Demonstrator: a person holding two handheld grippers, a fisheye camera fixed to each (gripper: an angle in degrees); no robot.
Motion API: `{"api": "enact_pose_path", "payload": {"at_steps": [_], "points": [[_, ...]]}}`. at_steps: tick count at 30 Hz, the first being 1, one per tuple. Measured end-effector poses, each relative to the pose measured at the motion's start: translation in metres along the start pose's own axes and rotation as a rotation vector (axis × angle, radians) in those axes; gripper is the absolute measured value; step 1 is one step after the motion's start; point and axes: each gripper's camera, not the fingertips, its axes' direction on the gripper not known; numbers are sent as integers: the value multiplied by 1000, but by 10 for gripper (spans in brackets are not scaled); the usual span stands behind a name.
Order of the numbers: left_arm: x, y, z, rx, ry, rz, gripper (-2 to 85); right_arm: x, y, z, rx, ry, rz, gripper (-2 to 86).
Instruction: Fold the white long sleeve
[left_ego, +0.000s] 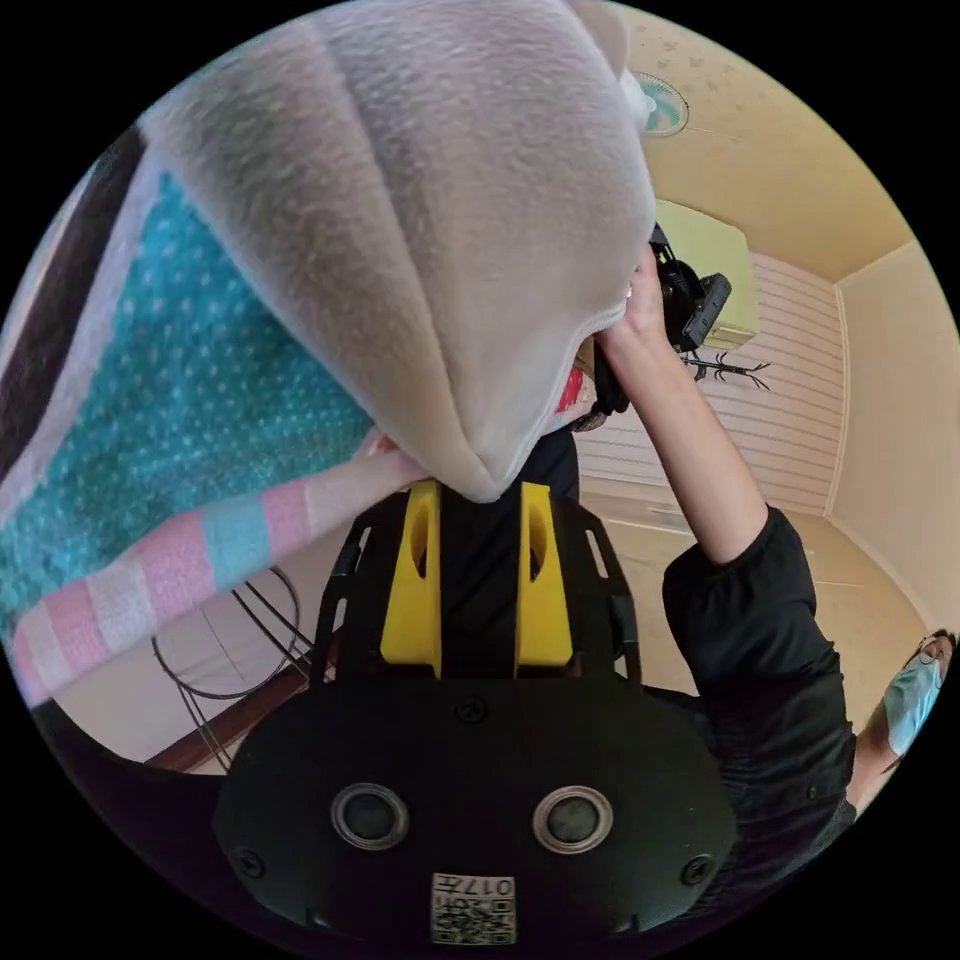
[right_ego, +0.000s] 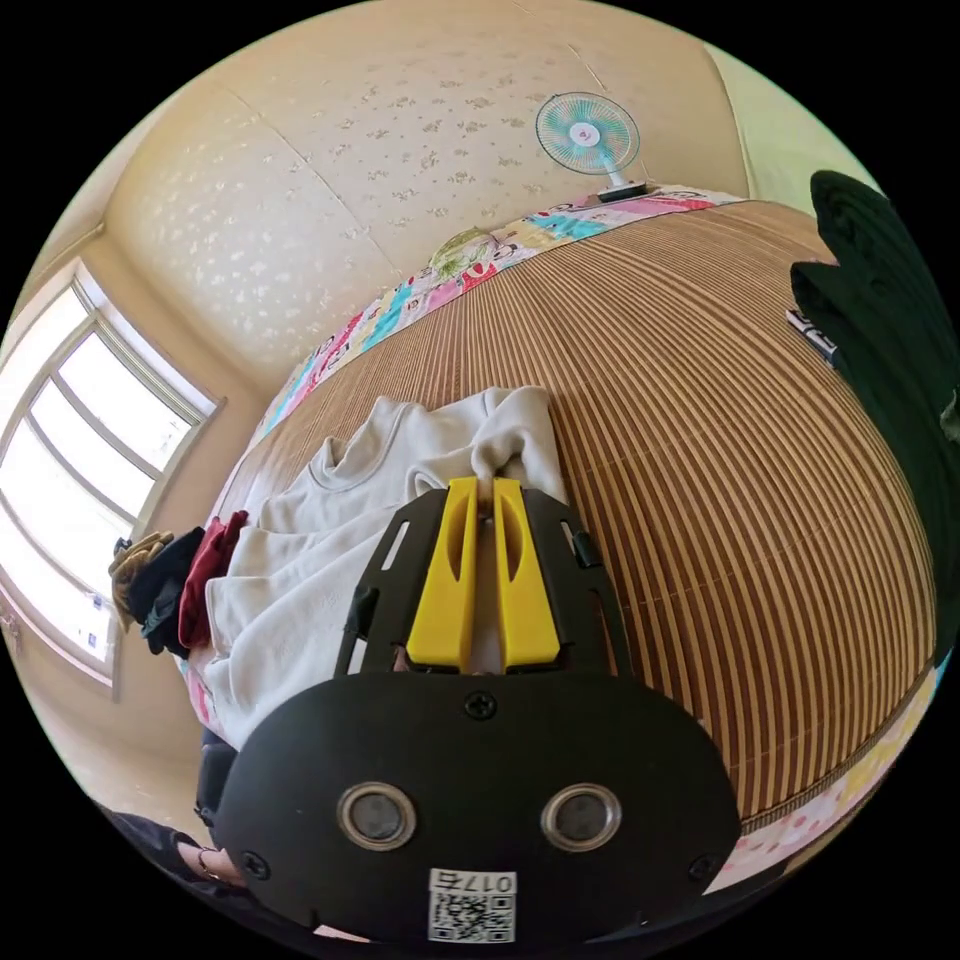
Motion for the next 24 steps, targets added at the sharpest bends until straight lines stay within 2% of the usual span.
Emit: {"api": "enact_pose_path", "payload": {"at_steps": [2,5,7,10,13,16,21,24], "points": [[0,10,-2,23,-43,12,58,8,1,-2,1,-32,15,30],[10,33,-13,59,24,111,46,17,5,-8,6,-68,33,29],[29,59,-31,130,55,222,43,20,7,-12,8,-82,40,29],[59,93,-60,248,11,347,42,22,13,-23,10,-103,62,28],[88,127,-95,396,-11,403,42,5,18,-45,-35,-55,35,28],[121,161,-127,510,-103,478,42,-18,30,-100,-12,-84,-83,30],[157,211,-172,655,-192,560,42,-5,99,-278,278,-501,-180,31],[161,237,-196,739,-177,555,41,8,149,-360,396,-622,-272,31]]}}
